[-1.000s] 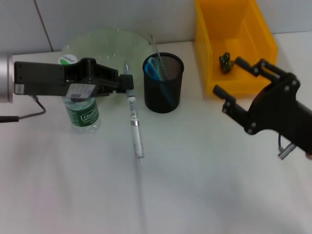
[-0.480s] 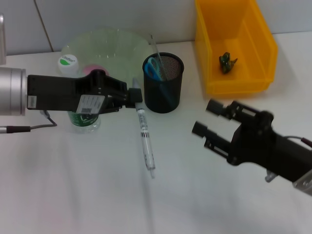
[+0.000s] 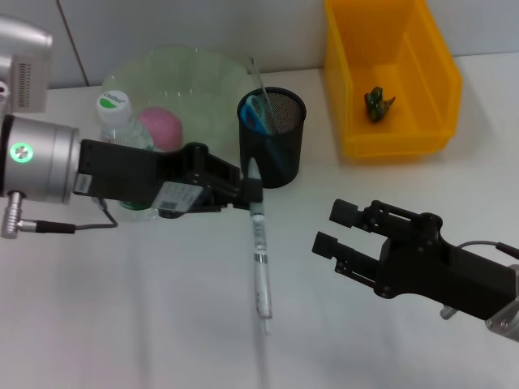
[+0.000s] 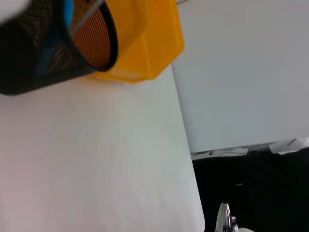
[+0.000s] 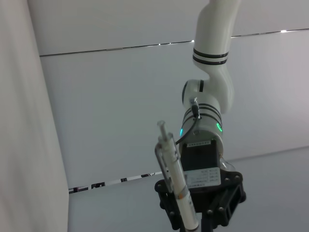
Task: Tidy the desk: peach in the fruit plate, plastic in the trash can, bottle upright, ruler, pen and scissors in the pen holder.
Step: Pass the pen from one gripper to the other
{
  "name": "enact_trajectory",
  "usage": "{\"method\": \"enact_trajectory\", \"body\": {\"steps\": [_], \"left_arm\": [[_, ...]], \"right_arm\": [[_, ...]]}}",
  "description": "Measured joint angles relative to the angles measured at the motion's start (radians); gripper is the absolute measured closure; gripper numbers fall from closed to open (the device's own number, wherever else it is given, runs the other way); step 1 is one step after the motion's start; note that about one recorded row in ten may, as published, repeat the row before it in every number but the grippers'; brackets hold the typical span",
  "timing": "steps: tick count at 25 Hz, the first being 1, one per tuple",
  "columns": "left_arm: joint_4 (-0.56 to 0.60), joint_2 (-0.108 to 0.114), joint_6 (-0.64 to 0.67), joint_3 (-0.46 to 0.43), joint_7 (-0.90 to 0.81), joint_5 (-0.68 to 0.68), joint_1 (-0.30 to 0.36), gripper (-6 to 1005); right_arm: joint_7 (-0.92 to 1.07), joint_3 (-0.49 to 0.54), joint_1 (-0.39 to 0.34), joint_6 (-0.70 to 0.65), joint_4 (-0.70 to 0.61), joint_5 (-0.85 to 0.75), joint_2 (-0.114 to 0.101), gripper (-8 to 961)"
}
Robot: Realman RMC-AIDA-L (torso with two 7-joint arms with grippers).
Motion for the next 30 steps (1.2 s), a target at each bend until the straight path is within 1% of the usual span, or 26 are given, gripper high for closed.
{"method": "enact_trajectory", "body": {"steps": [2, 5, 8, 12, 17, 30], "left_arm": [[0.000, -0.004, -0.001, 0.017, -0.004, -0.005, -0.006, 832], [-0.001, -0.005, -0.005, 0.020, -0.010, -0.006, -0.008, 830], [-0.022, 0.001, -0.015, 0.012, -0.012, -0.007, -0.008, 829], [-0.022, 0.001, -0.015, 0.012, -0.012, -0.007, -0.008, 827], [-0.053, 0.004, -0.011, 0.010, -0.012, -0.004, -0.029, 825], [-0.078, 0.015, 0.007, 0.012, -0.012, -0.002, -0.057, 819]], "right_arm": [[-0.002, 0.000, 0.001, -0.001, -0.005, -0.004, 0.000, 429], [-0.004, -0.006, 0.005, -0.006, -0.007, -0.016, 0.000, 429], [-0.009, -0.022, 0.011, -0.008, -0.010, -0.022, 0.000, 429], [-0.023, -0.044, 0.019, -0.005, -0.010, -0.023, 0.002, 429], [-0.042, -0.068, 0.038, 0.001, -0.005, -0.023, 0.004, 429], [-0.089, -0.128, 0.086, 0.039, 0.011, -0.025, 0.007, 432]]}}
